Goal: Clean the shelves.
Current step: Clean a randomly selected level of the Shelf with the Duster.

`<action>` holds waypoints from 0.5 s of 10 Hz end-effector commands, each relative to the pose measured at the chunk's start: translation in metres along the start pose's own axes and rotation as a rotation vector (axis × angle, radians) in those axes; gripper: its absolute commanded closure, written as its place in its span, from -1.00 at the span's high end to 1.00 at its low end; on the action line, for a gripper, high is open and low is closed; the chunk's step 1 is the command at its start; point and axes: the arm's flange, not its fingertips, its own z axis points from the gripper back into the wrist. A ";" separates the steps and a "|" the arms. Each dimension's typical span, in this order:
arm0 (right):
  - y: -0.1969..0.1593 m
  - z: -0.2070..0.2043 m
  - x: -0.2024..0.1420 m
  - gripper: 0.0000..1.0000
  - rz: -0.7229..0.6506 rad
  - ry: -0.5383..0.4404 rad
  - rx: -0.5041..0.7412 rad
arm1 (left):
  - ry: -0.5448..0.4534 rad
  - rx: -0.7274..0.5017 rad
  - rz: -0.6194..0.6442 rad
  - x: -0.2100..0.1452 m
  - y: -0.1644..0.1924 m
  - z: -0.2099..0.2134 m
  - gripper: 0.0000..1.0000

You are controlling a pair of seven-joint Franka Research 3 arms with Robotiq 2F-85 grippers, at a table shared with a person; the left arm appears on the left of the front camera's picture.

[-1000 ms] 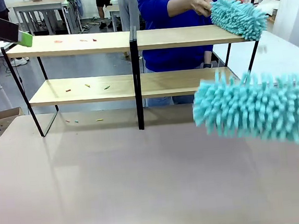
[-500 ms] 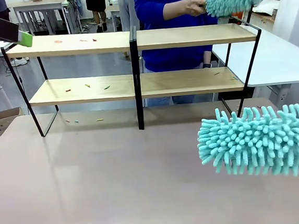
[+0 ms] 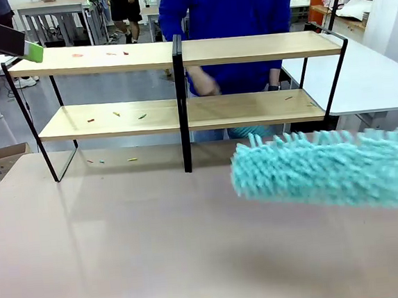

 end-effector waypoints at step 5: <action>-0.022 -0.020 0.082 -0.75 -0.277 -0.332 -0.217 | -0.003 -0.001 0.002 0.000 0.000 0.001 1.00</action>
